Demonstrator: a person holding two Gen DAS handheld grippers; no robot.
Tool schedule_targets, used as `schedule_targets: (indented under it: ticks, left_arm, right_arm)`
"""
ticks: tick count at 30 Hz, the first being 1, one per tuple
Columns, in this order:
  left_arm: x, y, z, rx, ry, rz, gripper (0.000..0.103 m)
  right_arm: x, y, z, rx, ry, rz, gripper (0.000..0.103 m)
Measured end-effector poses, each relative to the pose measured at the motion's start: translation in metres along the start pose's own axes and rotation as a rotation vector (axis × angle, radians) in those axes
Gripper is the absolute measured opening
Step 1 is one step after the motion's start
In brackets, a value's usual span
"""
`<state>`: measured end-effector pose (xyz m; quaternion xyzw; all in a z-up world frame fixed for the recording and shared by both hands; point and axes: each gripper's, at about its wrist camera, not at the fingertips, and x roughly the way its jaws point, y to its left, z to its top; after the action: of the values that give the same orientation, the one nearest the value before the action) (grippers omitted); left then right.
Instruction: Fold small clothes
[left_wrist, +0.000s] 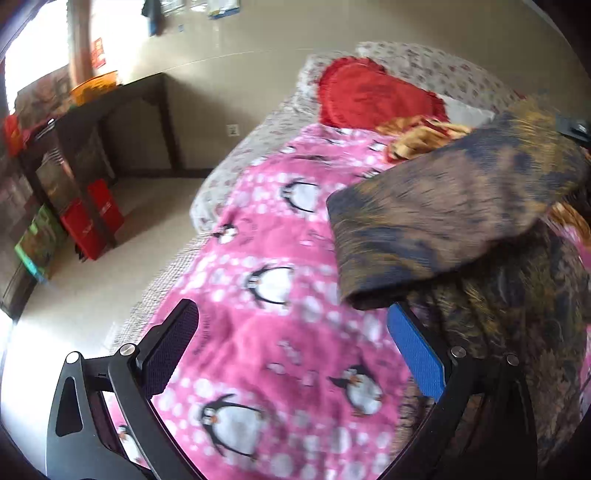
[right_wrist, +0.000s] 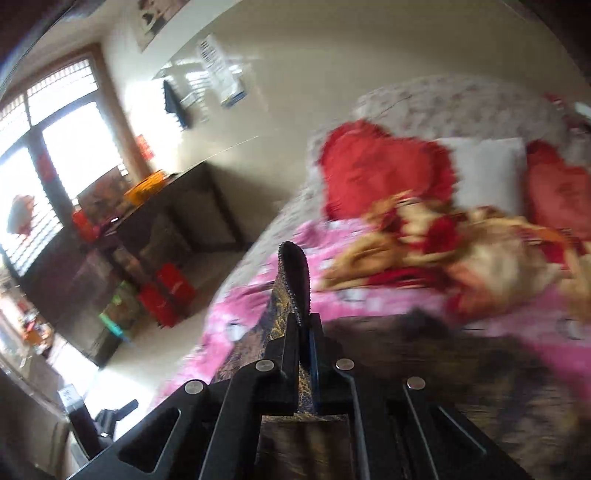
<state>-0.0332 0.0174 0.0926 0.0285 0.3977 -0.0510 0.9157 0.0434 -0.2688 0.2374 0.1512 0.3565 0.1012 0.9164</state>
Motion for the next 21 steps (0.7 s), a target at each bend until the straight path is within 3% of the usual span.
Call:
schedule_targets:
  ticks: [4,10,16,21]
  left_arm:
    - [0.005,-0.028,0.002,0.017,0.026,-0.041,0.103]
    - [0.017,-0.073,0.005,0.093,0.047,-0.042,0.103]
    - [0.036,-0.105,0.012,0.14,0.069,-0.03,0.103]
    - [0.066,-0.113,0.011,0.161,0.132,0.015,0.103]
  right_arm:
    - [-0.061,-0.082,-0.018,0.106,-0.011,-0.145,0.004]
    - [-0.111,-0.17,-0.067,0.231,0.012,-0.313,0.004]
    - [-0.092,-0.239,-0.117,0.353,0.122,-0.397,0.004]
    - [-0.078,-0.258,-0.147,0.371,0.238,-0.493,0.004]
